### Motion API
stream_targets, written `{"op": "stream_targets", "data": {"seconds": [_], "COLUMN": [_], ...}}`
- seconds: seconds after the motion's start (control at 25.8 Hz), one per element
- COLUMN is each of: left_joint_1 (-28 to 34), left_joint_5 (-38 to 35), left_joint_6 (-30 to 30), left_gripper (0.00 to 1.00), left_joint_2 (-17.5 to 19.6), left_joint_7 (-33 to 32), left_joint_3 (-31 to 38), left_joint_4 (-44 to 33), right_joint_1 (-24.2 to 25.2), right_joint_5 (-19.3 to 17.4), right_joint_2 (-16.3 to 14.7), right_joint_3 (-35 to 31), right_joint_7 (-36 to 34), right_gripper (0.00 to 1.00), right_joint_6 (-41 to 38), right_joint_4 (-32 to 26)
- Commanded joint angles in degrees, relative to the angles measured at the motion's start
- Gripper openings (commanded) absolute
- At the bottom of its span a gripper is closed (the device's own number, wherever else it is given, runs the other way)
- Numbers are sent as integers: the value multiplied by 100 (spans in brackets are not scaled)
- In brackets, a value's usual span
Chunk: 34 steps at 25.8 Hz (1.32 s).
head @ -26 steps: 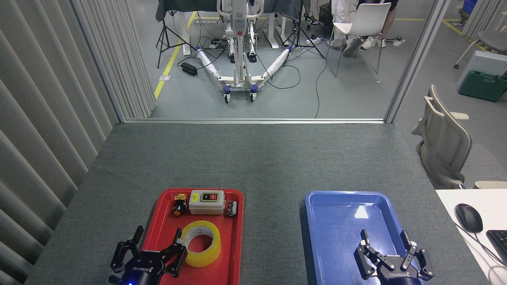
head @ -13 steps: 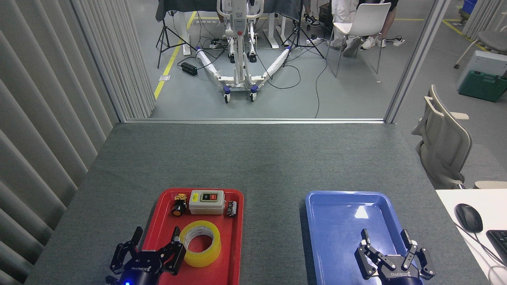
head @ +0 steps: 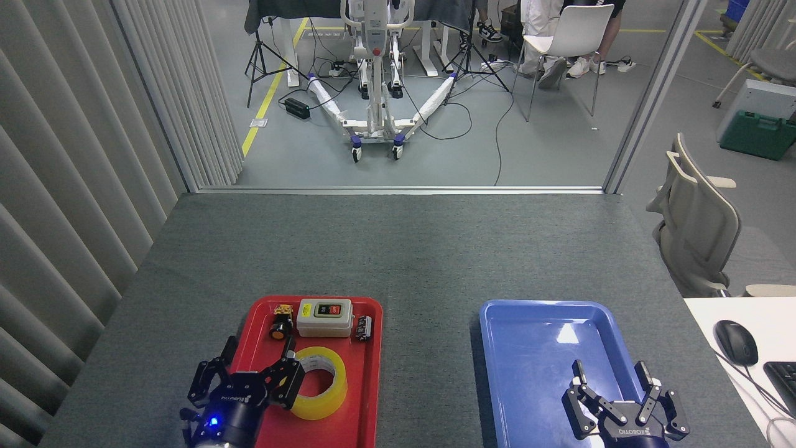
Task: Place and move tape with both arms
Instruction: 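Grasp the yellow tape roll with the left gripper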
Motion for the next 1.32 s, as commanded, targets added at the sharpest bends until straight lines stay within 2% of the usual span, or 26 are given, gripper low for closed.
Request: {"op": "stream_targets", "data": {"seconds": [0.0, 0.15, 0.23, 0.35, 0.46, 0.54, 0.89, 1.01, 1.28], "left_joint_1": [-456, -1168, -1573, -1977, -2627, -3023, -3304, -3322, -3541], "left_joint_5": [5, 22, 49, 57, 84, 93, 84, 84, 40], "left_joint_6": [64, 653, 758, 741, 697, 653, 609, 591, 582], "left_gripper": [100, 100, 100, 100, 100, 100, 99, 86, 85], "left_joint_2": [16, 16, 7, 42, 130, 148, 157, 130, 113], "left_joint_7": [-1774, -4552, -5580, -6793, -7962, -8507, -8595, -8595, -8560], "left_joint_3": [-135, -346, -469, -487, -531, -601, -628, -628, -742], "left_joint_4": [34, 491, 684, 1009, 1677, 2029, 2179, 2390, 2618], "right_joint_1": [4, 4, 4, 4, 4, 4, 13, 13, 22], "right_joint_5": [0, 9, 9, 9, 9, 9, 17, 26, 26], "right_joint_2": [-2, -2, -2, -2, -11, -20, -29, -29, -2], "right_joint_3": [-2, -11, -11, -11, -11, -11, -11, -11, -11], "right_joint_7": [0, 0, 0, 0, 0, 0, 0, -8, -8], "right_gripper": [100, 100, 100, 100, 100, 100, 100, 100, 100], "right_joint_6": [-4, -4, -4, -4, -4, -4, -4, -4, -4], "right_joint_4": [0, 0, 0, 0, 0, 0, 0, 0, 0]}}
